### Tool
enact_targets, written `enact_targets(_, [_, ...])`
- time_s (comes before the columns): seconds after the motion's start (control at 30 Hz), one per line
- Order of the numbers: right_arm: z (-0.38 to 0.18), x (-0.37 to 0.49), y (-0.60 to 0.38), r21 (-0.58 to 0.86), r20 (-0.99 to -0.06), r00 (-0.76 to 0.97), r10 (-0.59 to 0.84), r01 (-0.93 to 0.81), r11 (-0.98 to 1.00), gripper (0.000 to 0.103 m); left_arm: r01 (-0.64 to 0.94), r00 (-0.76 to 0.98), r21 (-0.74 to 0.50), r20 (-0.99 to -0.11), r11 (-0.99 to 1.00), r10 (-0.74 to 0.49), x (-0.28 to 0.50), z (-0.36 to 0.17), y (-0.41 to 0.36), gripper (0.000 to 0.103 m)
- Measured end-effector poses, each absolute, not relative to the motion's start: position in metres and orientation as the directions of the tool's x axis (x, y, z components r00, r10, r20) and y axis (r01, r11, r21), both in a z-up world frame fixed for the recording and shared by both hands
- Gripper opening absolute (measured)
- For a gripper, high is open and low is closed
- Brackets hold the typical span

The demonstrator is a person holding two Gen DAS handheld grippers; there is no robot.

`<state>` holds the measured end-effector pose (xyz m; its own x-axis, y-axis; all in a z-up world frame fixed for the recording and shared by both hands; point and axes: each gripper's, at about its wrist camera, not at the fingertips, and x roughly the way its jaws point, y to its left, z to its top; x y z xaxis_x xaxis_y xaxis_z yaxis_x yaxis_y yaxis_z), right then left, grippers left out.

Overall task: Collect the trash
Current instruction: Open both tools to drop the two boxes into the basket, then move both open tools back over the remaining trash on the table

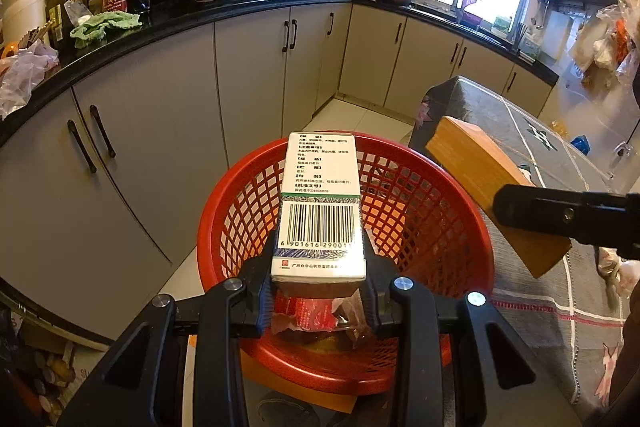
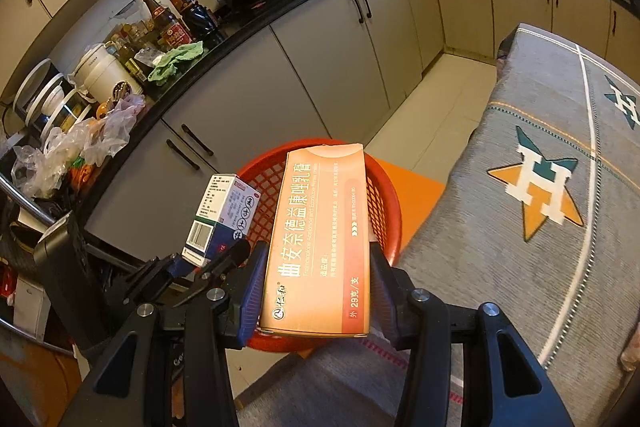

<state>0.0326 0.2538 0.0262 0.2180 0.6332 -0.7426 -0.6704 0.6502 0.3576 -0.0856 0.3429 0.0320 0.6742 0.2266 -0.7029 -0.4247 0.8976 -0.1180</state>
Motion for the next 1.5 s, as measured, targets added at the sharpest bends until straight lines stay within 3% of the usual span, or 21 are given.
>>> enact_targets(0.27, [0.025,0.036,0.26,0.367,-0.736,0.222,0.64,-0.664,0.652,0.058,-0.423,0.683,-0.131,-0.697,0.897,0.22,-0.086,0.031,0.344,0.034])
enact_targets(0.53, [0.034,0.033,0.238,0.38,-0.713,0.247,0.657,-0.652,0.657,0.058,-0.415,0.701,-0.142,-0.68,0.899,0.217,-0.091,0.04,0.337,0.054])
enact_targets(1.5, [0.046,-0.003,0.041,0.439,-0.637,0.403,0.658,-0.511,0.739,0.061,-0.199,0.746,-0.083,-0.659,0.976,0.096,-0.092,0.072,0.197,0.058])
